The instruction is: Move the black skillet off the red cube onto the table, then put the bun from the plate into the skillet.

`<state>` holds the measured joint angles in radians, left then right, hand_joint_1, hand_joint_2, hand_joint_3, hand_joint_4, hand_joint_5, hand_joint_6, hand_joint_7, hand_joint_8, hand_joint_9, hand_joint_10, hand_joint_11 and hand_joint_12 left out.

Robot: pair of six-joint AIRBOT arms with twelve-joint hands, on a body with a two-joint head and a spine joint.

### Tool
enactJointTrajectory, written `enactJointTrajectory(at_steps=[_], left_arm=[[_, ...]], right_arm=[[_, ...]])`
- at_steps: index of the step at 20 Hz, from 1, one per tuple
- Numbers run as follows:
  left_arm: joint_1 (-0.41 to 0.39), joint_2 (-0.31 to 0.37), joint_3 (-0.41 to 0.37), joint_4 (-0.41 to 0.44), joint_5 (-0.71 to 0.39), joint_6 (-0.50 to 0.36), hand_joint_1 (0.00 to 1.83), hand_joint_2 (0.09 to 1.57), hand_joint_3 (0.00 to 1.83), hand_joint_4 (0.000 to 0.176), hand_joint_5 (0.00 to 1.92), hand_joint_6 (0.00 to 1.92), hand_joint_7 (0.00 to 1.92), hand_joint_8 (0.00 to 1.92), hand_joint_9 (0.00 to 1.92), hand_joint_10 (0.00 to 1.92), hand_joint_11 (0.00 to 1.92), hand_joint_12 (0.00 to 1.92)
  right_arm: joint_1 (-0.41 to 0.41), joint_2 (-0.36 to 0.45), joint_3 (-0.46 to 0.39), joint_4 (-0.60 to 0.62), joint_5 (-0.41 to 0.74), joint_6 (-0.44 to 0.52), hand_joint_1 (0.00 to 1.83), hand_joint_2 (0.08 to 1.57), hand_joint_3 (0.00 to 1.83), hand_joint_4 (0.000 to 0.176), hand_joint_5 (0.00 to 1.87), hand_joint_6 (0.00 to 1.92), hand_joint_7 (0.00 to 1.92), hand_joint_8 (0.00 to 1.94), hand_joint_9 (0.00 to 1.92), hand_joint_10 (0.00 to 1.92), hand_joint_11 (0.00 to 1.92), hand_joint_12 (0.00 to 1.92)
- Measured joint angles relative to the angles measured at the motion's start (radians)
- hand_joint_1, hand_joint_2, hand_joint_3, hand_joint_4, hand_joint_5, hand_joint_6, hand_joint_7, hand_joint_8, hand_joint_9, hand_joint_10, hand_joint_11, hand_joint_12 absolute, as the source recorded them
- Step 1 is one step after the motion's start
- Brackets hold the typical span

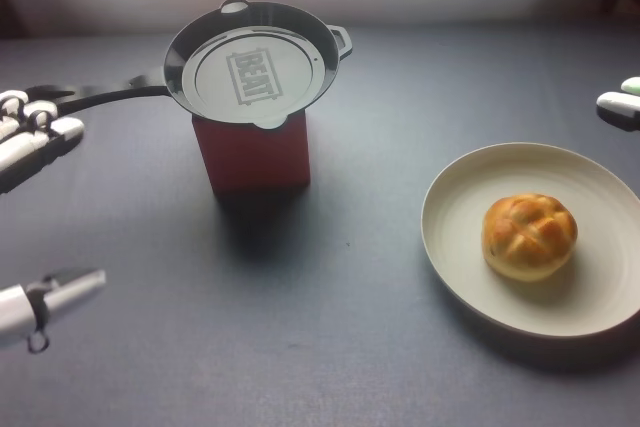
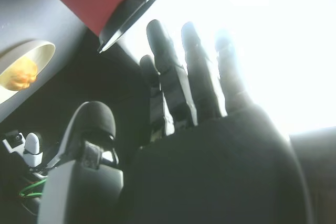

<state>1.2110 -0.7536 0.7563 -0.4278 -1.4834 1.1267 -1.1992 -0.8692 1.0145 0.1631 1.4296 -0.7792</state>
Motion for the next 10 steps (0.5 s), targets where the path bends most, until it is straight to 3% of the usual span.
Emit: enactJointTrajectory(at_steps=[3,4,5,6,8,9,10], left_arm=[[0.000,0.000,0.001,0.000,0.002,-0.002,0.70,0.95,0.00,0.000,0.42,0.00,0.27,0.00,0.22,0.00,0.00,0.38],[0.000,0.000,0.004,0.000,0.002,-0.003,0.68,0.95,0.00,0.000,0.41,0.00,0.26,0.00,0.20,0.00,0.00,0.35],[0.000,0.000,0.004,-0.001,0.002,-0.003,0.66,0.95,0.00,0.000,0.41,0.00,0.26,0.00,0.20,0.00,0.00,0.35],[0.000,-0.002,0.009,-0.001,0.002,-0.005,0.67,0.95,0.00,0.000,0.40,0.00,0.27,0.00,0.21,0.00,0.00,0.37],[-0.013,-0.005,0.023,-0.004,0.008,-0.010,0.68,0.96,0.00,0.000,0.37,0.00,0.25,0.00,0.23,0.00,0.00,0.47],[-0.025,-0.012,0.040,-0.006,0.005,-0.014,0.74,0.94,0.00,0.020,0.33,0.00,0.22,0.00,0.20,0.00,0.00,0.51],[-0.044,-0.018,0.050,-0.016,0.008,-0.019,0.82,0.95,0.00,0.049,0.25,0.01,0.15,0.01,0.09,0.02,0.00,0.18]], right_arm=[[0.000,0.000,0.000,0.000,-0.001,0.000,0.54,1.15,0.00,0.103,0.21,0.00,0.21,0.00,0.23,0.00,0.06,0.40],[0.000,0.000,0.002,-0.001,-0.001,0.000,0.55,1.16,0.00,0.096,0.22,0.00,0.21,0.00,0.23,0.00,0.03,0.46],[0.000,-0.002,0.002,0.000,-0.001,0.000,0.57,1.16,0.00,0.105,0.21,0.00,0.20,0.00,0.22,0.00,0.01,0.47],[0.000,-0.003,0.002,0.001,-0.002,0.000,0.57,1.15,0.00,0.093,0.23,0.00,0.23,0.00,0.24,0.00,0.00,0.54],[0.000,-0.005,0.005,-0.003,-0.003,0.000,0.58,1.16,0.00,0.097,0.23,0.00,0.22,0.00,0.23,0.00,0.00,0.55],[0.000,-0.006,0.007,-0.002,-0.008,0.000,0.60,1.17,0.00,0.074,0.23,0.00,0.22,0.00,0.23,0.00,0.00,0.53],[0.000,-0.006,0.007,0.001,-0.011,0.000,0.64,1.17,0.00,0.057,0.23,0.00,0.22,0.00,0.24,0.00,0.03,0.53]])
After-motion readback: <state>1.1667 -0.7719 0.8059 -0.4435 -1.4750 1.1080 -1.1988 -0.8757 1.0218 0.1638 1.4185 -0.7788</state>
